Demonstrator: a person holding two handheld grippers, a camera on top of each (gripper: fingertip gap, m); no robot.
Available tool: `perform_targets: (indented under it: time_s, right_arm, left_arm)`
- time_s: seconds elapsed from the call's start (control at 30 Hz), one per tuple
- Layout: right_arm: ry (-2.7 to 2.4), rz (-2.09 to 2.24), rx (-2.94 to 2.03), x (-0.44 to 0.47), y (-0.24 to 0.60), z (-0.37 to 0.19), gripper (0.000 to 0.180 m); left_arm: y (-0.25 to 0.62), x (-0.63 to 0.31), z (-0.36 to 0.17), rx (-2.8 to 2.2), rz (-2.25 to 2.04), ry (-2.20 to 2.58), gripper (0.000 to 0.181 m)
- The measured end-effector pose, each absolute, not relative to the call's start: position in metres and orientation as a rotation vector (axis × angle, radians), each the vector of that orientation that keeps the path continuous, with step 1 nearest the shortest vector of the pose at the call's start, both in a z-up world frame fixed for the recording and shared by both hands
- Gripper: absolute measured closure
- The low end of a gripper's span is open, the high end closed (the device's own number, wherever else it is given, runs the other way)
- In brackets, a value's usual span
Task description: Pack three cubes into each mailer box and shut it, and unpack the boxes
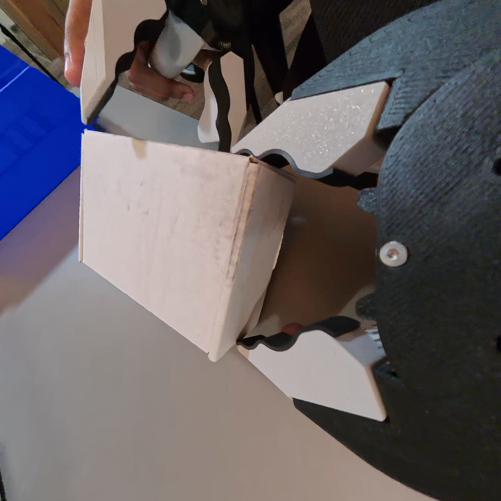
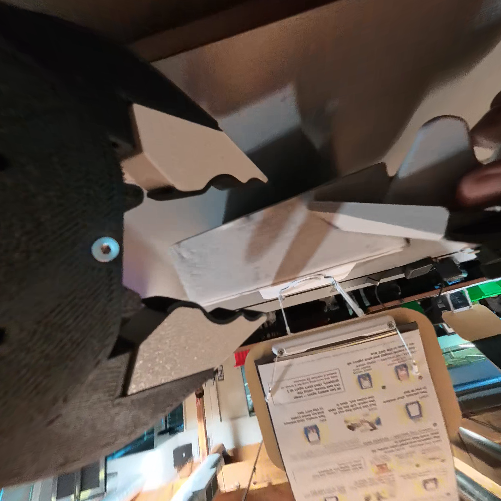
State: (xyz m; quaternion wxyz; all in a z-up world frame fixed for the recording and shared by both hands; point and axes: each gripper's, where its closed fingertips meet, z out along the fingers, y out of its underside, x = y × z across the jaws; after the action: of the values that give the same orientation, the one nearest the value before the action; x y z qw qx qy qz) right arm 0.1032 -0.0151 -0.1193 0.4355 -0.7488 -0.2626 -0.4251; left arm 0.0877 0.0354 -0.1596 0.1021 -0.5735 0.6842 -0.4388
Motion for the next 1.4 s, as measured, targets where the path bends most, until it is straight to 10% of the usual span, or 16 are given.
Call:
perform_targets:
  time_s: [0.13, 0.6, 0.83, 1.07, 1.4]
  right_arm:
    - [-0.812, -1.172, -1.837, 0.098, -0.016, -0.125, 0.117]
    - [-0.571, -0.564, -1.735, 0.089, -0.04, -0.083, 0.117]
    - [-0.627, -0.546, -1.727, 0.067, -0.034, -0.084, 0.116]
    - [-0.38, -0.4, -1.623, 0.07, -0.03, -0.057, 0.122]
    - [-0.131, -0.087, -1.64, 0.036, -0.011, -0.048, 0.18]
  left_arm:
    - [0.016, 0.09, -0.152, -1.557, -1.275, 2.022, 0.055]
    - [-0.008, 0.068, -0.08, -0.779, -1.436, 1.904, 0.049]
    - [-0.017, 0.059, -0.083, -0.457, -1.122, 1.825, 0.102]
    - [-0.004, 0.068, -0.078, -0.634, -1.212, 1.799, 0.109]
    - [-0.002, 0.076, -0.09, -0.688, -1.145, 1.814, 0.112]
